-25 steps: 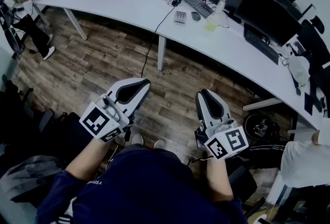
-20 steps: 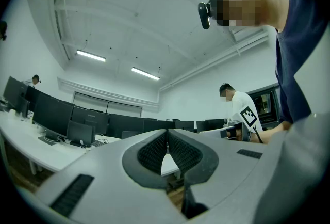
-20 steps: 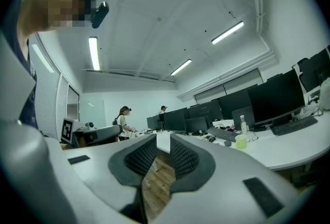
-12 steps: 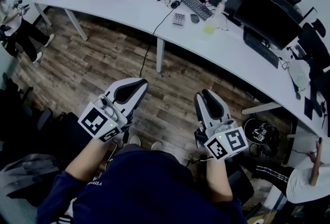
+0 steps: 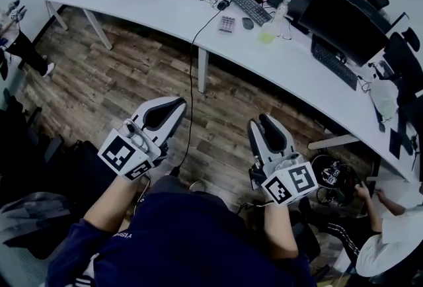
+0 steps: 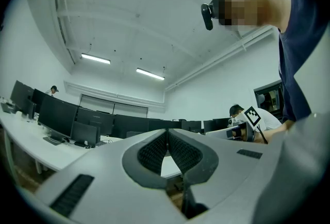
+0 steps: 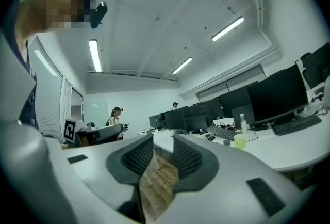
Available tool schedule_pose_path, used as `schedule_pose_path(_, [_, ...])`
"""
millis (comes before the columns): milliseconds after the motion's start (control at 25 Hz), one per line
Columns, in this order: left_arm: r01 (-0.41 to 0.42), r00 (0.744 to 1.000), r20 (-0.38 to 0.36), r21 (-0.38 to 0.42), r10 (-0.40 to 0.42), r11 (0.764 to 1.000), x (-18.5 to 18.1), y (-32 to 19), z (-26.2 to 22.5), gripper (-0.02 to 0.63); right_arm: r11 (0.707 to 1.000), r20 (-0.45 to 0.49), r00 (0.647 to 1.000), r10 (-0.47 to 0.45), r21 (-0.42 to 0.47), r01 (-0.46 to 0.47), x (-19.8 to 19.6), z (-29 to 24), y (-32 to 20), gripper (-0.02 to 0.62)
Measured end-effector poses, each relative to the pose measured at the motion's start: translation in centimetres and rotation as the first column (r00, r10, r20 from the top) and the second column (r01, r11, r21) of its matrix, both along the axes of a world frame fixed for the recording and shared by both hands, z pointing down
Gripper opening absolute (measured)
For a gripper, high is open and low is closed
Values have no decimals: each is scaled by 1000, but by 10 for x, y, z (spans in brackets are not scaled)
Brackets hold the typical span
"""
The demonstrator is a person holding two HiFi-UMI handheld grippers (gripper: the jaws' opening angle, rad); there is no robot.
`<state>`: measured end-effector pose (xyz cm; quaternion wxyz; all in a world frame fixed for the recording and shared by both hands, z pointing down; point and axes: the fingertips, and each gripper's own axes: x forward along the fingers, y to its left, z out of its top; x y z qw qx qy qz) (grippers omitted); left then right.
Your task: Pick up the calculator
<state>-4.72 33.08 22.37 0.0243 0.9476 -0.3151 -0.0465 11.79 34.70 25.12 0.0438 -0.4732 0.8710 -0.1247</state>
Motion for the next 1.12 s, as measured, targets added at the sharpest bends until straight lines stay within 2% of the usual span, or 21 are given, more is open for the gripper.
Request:
schedule_pose_path(600, [18, 1000, -9, -10, -18, 1000, 4, -38, 12, 34, 1000, 11, 1000, 8, -24, -8, 11, 13, -39, 124])
schedule_pose_path(1120, [2, 1000, -12, -47, -2, 999, -19, -142, 30, 34, 998, 7, 1000, 26, -61, -25, -13, 30, -138, 124])
